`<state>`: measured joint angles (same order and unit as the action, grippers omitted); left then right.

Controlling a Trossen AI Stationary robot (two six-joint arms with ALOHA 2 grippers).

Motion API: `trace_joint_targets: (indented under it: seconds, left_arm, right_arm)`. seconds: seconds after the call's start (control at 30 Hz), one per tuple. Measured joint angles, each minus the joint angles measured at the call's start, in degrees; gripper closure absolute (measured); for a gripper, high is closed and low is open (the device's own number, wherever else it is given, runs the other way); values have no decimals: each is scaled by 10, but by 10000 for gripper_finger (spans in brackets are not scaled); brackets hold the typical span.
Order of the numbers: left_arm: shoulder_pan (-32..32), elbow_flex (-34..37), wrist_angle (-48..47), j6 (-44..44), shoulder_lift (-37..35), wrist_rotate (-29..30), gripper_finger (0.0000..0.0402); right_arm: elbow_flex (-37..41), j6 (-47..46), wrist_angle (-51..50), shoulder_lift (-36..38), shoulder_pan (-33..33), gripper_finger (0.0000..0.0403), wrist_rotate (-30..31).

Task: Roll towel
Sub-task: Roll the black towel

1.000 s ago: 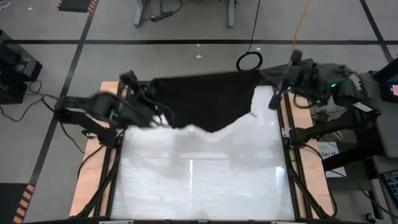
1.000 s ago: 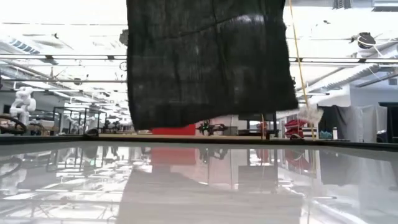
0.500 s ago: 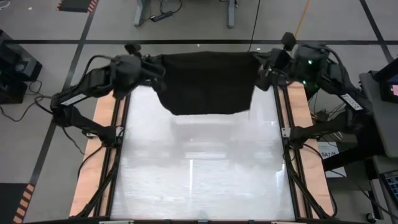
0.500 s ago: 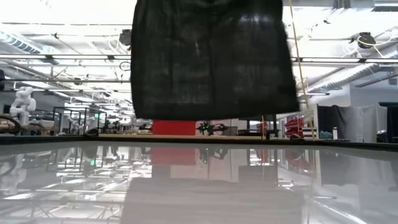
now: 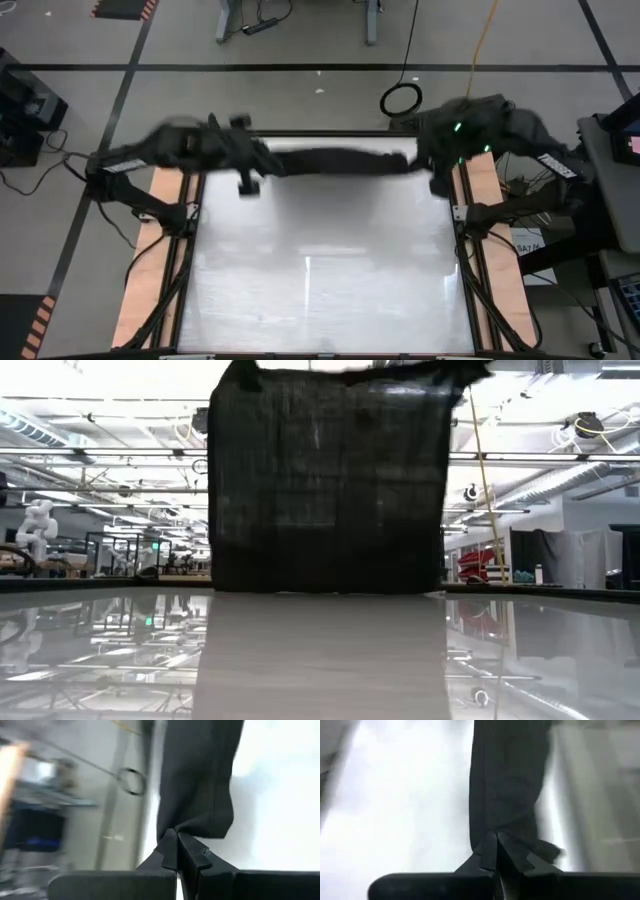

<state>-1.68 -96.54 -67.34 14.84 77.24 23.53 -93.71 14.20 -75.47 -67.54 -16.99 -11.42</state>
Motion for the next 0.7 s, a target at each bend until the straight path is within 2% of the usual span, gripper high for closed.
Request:
trace_joint_targets:
  seconds: [0.1,0.2,0.37,0.47,0.6,0.7]
  left_arm:
    - [62,68,-4,-48,2,-18,402]
    - [113,144,32,-88,1,-19,402]
    - [171,259,130,-147,1,-22,402]
    - [197,309,183,-184,4,-48,402]
    - [232,359,256,-228,8,-91,402]
    - [253,390,313,-251,18,-118,402]
  right_arm:
    - [87,-52,5,28,52,403,-25]
    - [184,-101,41,54,104,403,-35]
    - [347,-181,177,82,178,403,-73]
    - [430,-228,265,79,220,403,-104]
    - [501,-290,372,71,279,403,-126]
    - [524,-331,430,63,322,403,-126]
